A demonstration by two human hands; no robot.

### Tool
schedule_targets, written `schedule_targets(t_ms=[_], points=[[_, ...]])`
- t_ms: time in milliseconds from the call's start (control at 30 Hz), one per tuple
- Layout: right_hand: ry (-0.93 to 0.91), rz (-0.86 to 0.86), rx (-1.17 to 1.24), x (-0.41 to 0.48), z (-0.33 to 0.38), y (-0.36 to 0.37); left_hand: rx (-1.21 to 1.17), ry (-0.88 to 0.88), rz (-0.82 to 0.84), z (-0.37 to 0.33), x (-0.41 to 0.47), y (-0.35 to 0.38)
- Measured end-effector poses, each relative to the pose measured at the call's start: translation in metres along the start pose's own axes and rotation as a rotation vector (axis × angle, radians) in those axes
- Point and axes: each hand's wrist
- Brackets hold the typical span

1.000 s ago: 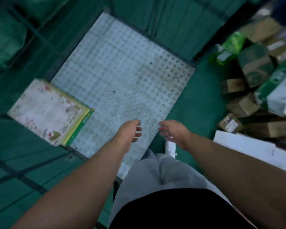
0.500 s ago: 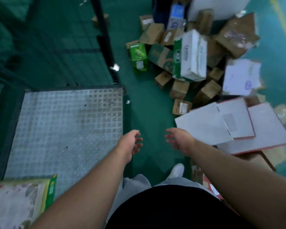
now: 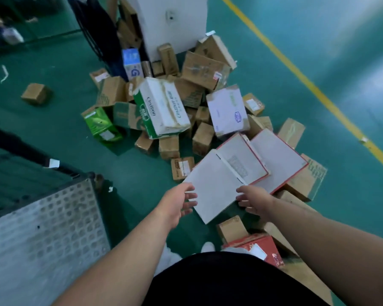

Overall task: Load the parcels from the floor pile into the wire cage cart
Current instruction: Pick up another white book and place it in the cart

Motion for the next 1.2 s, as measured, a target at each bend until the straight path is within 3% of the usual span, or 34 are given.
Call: schedule_targets(t_ms=[300,733,1033,1200], points=[[0.044,-0.090,0.304,0.051,-0.003,-0.016,0.305,-0.190,0.055,-0.072,0.087,-0.008],[0.098,-0.264,0.722,0.086,0.058,-0.014,0.718,-0.292,0.115,-0.223,0.236,0.015],[0.192,-0.178,0.819,0.180,0.022,-0.033,0.832,-0.421,0.190,-0.186,0.322,0.037],[0.252,-0.124,0.832,0.253,-0.003,-0.074,0.903,-0.526,0.112,-0.147,0.395,0.031]])
Point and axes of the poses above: each hand's wrist, its own x-axis towards the middle knuckle, its own y-axis out of the palm, z = x × y, and after that the axes turned 14 degrees about z, right-handed
